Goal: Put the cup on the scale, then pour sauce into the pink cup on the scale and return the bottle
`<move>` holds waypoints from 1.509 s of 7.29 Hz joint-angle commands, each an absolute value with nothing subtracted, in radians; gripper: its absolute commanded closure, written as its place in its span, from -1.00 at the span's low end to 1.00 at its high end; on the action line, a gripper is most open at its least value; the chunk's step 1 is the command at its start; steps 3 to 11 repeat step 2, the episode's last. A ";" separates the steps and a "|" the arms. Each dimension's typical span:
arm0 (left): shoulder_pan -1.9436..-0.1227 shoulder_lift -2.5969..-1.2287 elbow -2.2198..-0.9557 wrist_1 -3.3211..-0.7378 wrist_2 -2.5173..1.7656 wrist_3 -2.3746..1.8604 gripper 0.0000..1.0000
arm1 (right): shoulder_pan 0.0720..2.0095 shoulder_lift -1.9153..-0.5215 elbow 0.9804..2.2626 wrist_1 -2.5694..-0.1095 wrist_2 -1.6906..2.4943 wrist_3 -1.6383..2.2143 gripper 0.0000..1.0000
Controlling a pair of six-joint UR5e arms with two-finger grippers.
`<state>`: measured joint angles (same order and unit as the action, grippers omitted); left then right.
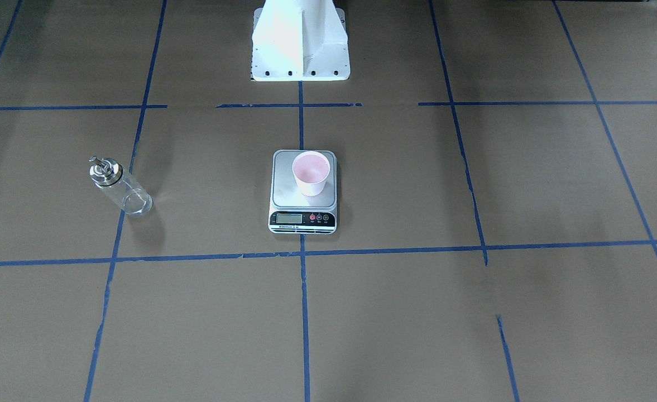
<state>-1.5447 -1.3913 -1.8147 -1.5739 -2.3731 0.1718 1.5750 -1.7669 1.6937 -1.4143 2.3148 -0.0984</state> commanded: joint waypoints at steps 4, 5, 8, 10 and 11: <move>-1.545 -1.391 -1.815 -1.574 -2.373 0.172 -1.00 | 1.568 -1.766 1.695 -1.414 2.315 -0.095 -1.00; -1.545 -1.391 -1.815 -1.574 -2.373 0.172 -1.00 | 1.568 -1.766 1.695 -1.414 2.315 -0.095 -1.00; -1.545 -1.391 -1.815 -1.574 -2.373 0.172 -1.00 | 1.568 -1.766 1.695 -1.414 2.315 -0.095 -1.00; -1.545 -1.391 -1.815 -1.574 -2.373 0.172 -1.00 | 1.568 -1.766 1.695 -1.414 2.315 -0.095 -1.00; -1.545 -1.391 -1.815 -1.574 -2.373 0.172 -1.00 | 1.568 -1.766 1.695 -1.414 2.315 -0.095 -1.00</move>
